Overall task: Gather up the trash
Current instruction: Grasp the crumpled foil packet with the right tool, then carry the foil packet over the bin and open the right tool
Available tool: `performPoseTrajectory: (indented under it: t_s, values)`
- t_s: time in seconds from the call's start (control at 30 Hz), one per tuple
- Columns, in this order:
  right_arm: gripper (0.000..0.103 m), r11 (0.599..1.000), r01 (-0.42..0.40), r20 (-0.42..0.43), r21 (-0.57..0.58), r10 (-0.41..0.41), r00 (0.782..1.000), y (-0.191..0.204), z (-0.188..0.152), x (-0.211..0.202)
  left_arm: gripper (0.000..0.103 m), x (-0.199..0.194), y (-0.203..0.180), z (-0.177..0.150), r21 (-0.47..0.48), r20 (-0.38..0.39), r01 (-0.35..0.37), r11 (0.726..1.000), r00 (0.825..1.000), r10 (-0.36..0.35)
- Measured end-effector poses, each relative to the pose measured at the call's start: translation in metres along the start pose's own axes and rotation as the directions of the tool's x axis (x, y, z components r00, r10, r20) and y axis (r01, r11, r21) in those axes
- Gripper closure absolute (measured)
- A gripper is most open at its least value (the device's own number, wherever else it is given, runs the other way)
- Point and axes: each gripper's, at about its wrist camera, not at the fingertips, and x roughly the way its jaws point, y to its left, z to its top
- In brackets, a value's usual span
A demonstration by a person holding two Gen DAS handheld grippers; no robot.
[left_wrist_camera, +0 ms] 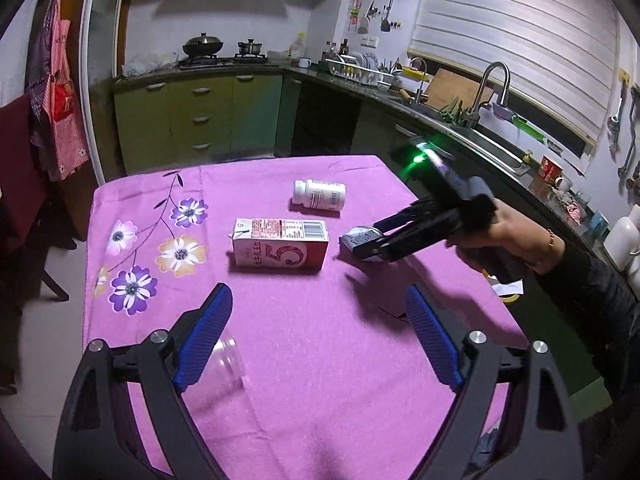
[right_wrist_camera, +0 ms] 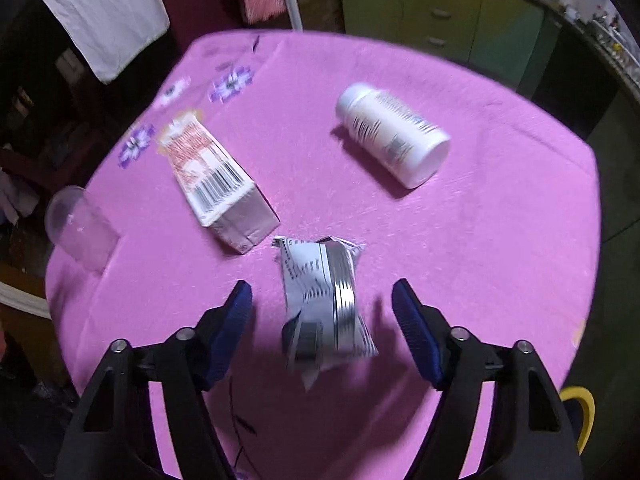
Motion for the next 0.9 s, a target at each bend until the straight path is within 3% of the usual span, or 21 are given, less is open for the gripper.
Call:
performPoseTrajectory:
  t_s: [0.13, 0.23, 0.43, 0.6, 0.77, 0.9]
  values:
    - [0.041, 1.000, 0.008, -0.044, -0.007, -0.009, 0.999, -0.002, 0.006, 0.019, 0.019, 0.005, 0.001, -0.002, -0.001, -0.014, 0.013, 1.000, 1.000, -0.013]
    - [0.064, 0.999, 0.029, -0.038, -0.013, -0.029, 0.999, -0.001, 0.005, 0.022, 0.019, 0.008, 0.002, -0.003, -0.003, -0.019, 0.020, 1.000, 1.000, -0.020]
    - [0.064, 1.000, 0.012, 0.007, 0.008, -0.012, 1.000, 0.000, -0.007, 0.005, 0.019, 0.015, -0.002, -0.006, -0.002, -0.044, 0.046, 0.999, 0.998, -0.046]
    - [0.064, 0.999, 0.010, 0.076, 0.043, -0.013, 0.997, -0.007, -0.033, -0.039, 0.019, 0.018, -0.013, -0.006, 0.031, -0.054, 0.064, 0.997, 0.997, -0.063]
    - [0.064, 0.981, 0.094, 0.110, 0.171, -0.114, 0.987, -0.049, -0.084, -0.091, 0.018, 0.023, -0.024, -0.006, 0.053, -0.061, 0.100, 0.994, 0.993, -0.097]
    - [0.064, 0.916, 0.196, 0.072, 0.350, -0.235, 0.969, -0.110, -0.145, -0.127, 0.018, 0.030, -0.033, -0.007, 0.064, -0.078, 0.128, 0.990, 0.989, -0.123]
